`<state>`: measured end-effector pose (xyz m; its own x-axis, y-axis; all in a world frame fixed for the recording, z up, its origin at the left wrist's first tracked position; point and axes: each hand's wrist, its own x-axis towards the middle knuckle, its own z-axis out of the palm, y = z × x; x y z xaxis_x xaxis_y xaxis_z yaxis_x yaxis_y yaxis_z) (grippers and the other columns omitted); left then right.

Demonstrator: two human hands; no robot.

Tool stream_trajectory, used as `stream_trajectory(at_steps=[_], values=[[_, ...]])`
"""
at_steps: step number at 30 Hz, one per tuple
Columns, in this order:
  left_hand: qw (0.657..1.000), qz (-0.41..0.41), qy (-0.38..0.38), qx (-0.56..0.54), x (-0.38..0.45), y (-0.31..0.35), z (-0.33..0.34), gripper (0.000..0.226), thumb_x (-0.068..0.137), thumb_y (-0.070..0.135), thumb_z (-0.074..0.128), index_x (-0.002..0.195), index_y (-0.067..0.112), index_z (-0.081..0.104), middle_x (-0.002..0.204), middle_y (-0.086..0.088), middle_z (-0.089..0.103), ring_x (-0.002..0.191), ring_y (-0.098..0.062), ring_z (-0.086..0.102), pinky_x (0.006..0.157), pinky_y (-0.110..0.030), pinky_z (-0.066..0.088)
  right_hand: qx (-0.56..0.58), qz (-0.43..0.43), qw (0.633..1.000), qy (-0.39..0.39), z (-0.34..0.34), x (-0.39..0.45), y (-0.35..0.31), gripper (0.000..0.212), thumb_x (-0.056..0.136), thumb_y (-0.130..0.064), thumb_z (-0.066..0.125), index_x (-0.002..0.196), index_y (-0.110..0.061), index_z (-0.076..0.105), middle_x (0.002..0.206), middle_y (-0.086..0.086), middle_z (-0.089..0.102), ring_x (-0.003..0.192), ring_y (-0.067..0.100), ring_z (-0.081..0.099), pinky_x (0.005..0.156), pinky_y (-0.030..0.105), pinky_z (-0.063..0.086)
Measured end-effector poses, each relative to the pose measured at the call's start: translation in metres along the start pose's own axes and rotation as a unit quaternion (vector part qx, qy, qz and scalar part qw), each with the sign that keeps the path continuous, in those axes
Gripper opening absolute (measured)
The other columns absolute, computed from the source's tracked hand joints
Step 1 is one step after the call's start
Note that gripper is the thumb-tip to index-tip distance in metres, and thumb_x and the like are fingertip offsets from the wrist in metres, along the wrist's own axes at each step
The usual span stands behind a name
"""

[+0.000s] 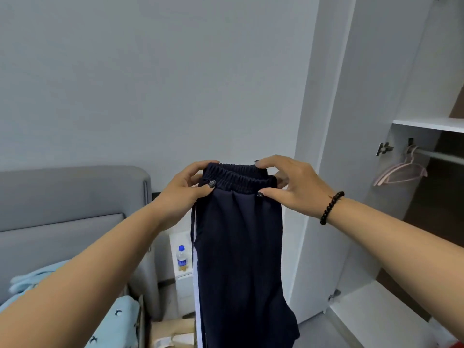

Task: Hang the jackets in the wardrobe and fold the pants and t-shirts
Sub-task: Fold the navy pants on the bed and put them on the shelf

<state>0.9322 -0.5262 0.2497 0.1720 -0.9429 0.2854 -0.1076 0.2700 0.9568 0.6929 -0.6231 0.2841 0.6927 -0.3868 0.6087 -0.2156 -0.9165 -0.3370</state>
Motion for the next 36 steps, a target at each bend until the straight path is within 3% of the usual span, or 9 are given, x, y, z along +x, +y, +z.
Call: stream_trajectory(at_steps=[3,7,15,20,22,29,31,33,36], values=[[1.000,-0.011,0.012,-0.002,0.004,-0.006,-0.043,0.037,0.095,0.001,0.055,0.113,0.032,0.065,0.122,-0.004,0.066,0.107,-0.020,0.065,0.091,-0.035,0.049,0.003,-0.065,0.998,0.001,0.036,0.032,0.001,0.022,0.079,-0.004,0.074,0.098,-0.013,0.070,0.120,-0.001,0.061,0.088,-0.001,0.058,0.070,0.019,0.051],[0.998,-0.062,-0.027,-0.008,0.006,-0.015,-0.108,0.034,0.088,0.010,0.064,0.121,0.007,0.056,0.120,-0.010,0.065,0.103,-0.021,0.064,0.082,-0.030,0.054,0.016,-0.067,0.997,-0.047,0.078,0.082,-0.005,0.019,0.075,0.001,0.072,0.071,-0.013,0.060,0.115,-0.006,0.060,0.077,0.019,0.058,0.062,0.025,0.047],[0.982,-0.167,-0.077,-0.040,0.020,-0.054,-0.197,0.065,0.068,0.027,0.077,0.120,-0.004,0.052,0.119,-0.018,0.055,0.111,-0.029,0.051,0.097,-0.039,0.039,0.020,0.006,0.974,-0.224,0.146,0.149,-0.018,0.023,0.083,-0.016,0.071,0.072,-0.024,0.051,0.105,-0.012,0.067,0.073,0.011,0.064,0.068,0.027,0.051],[0.968,-0.168,-0.158,0.101,0.024,-0.062,-0.215,0.020,0.081,0.021,0.074,0.100,0.016,0.070,0.106,0.001,0.073,0.101,-0.011,0.067,0.088,-0.020,0.049,0.001,0.048,0.963,-0.266,0.177,0.155,-0.011,0.016,0.089,-0.009,0.062,0.081,-0.019,0.052,0.065,-0.023,0.058,0.058,-0.004,0.055,0.056,0.011,0.039],[0.962,-0.168,-0.169,0.135,0.028,-0.063,-0.222,0.014,0.077,0.022,0.074,0.088,0.018,0.066,0.089,0.012,0.071,0.089,-0.004,0.066,0.081,-0.017,0.047,0.014,0.053,0.958,-0.280,0.184,0.157,-0.008,0.020,0.090,-0.012,0.061,0.083,-0.027,0.049,0.070,-0.023,0.060,0.060,0.001,0.055,0.057,0.011,0.040],[0.992,-0.087,-0.031,0.088,0.038,-0.081,-0.245,0.065,0.073,0.039,0.079,0.108,-0.008,0.051,0.100,-0.010,0.064,0.093,-0.014,0.062,0.088,-0.032,0.051,0.046,0.082,0.973,-0.213,0.206,0.192,-0.014,0.026,0.081,-0.013,0.070,0.092,-0.027,0.051,0.088,-0.005,0.063,0.076,0.023,0.064,0.063,0.021,0.049],[0.996,-0.066,0.021,0.058,0.036,-0.082,-0.246,0.053,0.078,0.032,0.078,0.105,-0.004,0.051,0.093,-0.002,0.067,0.088,-0.010,0.063,0.081,-0.025,0.052,0.038,0.104,0.973,-0.202,0.211,0.201,-0.020,0.039,0.076,-0.023,0.077,0.106,-0.026,0.052,0.091,-0.007,0.063,0.079,0.019,0.064,0.072,0.026,0.050],[0.996,-0.058,0.058,0.030,0.035,-0.079,-0.248,0.047,0.074,0.029,0.071,0.108,0.001,0.053,0.090,0.003,0.069,0.087,-0.010,0.065,0.078,-0.022,0.053,-0.011,0.111,0.970,-0.216,0.216,0.209,-0.029,0.076,0.066,-0.042,0.083,0.131,-0.028,0.045,0.100,-0.010,0.059,0.088,0.012,0.059,0.078,0.022,0.044],[0.996,-0.072,0.061,-0.008,0.036,-0.067,-0.267,0.056,0.069,0.034,0.081,0.111,0.010,0.054,0.099,-0.006,0.071,0.092,-0.019,0.068,0.080,-0.028,0.055,-0.075,0.097,0.971,-0.207,0.221,0.226,-0.039,0.104,0.060,-0.050,0.084,0.146,-0.021,0.033,0.114,-0.006,0.046,0.103,0.010,0.047,0.088,0.019,0.039]])
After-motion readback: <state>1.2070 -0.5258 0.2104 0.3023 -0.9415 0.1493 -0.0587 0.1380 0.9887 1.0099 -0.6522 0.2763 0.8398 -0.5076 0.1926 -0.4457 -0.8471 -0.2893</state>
